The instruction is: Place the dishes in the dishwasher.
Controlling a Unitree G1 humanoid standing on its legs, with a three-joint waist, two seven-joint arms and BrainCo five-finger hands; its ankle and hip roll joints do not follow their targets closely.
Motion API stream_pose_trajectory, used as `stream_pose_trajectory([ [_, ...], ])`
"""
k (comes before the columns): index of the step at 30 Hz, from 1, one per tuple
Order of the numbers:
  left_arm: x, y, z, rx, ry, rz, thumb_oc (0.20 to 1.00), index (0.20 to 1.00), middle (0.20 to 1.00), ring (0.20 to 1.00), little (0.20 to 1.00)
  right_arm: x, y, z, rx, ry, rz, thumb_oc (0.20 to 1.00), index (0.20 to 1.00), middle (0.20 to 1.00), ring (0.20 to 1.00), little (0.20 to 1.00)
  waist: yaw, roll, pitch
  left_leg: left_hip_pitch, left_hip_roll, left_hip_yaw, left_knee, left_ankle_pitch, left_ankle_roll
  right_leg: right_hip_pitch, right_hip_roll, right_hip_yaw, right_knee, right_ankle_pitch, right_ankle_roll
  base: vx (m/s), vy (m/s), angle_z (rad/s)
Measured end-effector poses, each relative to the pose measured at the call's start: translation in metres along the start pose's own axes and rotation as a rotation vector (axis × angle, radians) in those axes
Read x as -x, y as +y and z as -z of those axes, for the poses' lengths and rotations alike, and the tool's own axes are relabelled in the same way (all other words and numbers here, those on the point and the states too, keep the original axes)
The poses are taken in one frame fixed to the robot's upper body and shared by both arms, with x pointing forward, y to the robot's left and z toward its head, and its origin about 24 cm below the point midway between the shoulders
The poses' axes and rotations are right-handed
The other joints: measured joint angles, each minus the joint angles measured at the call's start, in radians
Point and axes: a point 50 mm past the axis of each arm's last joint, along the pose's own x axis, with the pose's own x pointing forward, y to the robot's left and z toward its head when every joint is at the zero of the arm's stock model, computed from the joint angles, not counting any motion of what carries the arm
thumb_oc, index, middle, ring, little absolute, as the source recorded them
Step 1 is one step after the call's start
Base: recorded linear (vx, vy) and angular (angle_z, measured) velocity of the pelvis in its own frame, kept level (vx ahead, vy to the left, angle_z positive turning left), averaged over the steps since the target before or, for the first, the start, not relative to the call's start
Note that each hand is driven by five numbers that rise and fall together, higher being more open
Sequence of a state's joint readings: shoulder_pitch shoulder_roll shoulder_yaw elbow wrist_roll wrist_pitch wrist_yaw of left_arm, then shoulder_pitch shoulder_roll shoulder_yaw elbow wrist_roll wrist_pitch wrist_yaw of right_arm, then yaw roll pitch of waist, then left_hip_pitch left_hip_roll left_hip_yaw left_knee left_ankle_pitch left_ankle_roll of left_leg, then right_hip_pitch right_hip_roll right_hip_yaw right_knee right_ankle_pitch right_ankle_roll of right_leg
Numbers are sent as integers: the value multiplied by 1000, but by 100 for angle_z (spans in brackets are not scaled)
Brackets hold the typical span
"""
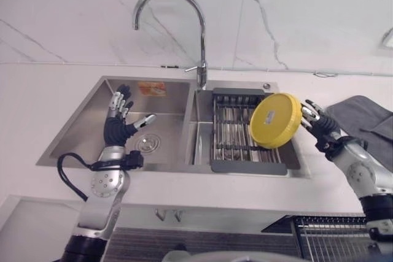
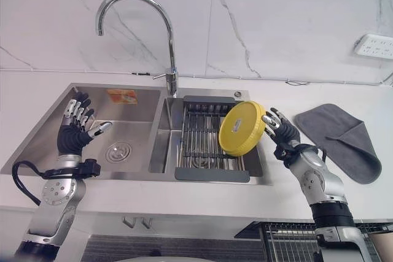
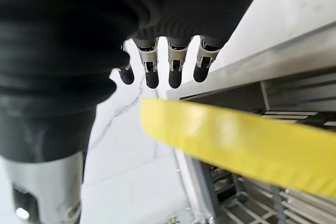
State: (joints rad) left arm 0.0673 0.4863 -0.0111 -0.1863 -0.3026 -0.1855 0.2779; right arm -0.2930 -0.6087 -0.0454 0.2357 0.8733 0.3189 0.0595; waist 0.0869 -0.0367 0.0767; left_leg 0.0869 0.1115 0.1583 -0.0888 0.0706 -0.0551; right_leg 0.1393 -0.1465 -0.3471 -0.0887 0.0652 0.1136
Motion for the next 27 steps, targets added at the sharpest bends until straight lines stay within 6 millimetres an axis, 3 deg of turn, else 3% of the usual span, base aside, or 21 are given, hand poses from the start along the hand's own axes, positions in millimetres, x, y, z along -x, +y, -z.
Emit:
stream_pose_trajectory([
  [11, 0, 0, 0, -1, 0, 0, 1000, 1000, 1000, 1000, 1000, -1, 0, 0, -14, 3, -3, 1000, 1000, 1000, 1000, 1000, 2, -2, 1, 0, -2, -10, 0, 0, 0, 5, -1, -10, 0, -2, 1, 0, 4, 2],
  [27, 0, 1, 1, -8, 16, -2, 1000, 1000, 1000, 1000, 1000, -3, -6, 19, -21, 105, 16, 1000, 1000, 1000, 1000, 1000, 3, -1, 3, 0, -2, -13, 0, 0, 0, 10, -1, -17, 0, -5, 2, 0, 0, 0],
])
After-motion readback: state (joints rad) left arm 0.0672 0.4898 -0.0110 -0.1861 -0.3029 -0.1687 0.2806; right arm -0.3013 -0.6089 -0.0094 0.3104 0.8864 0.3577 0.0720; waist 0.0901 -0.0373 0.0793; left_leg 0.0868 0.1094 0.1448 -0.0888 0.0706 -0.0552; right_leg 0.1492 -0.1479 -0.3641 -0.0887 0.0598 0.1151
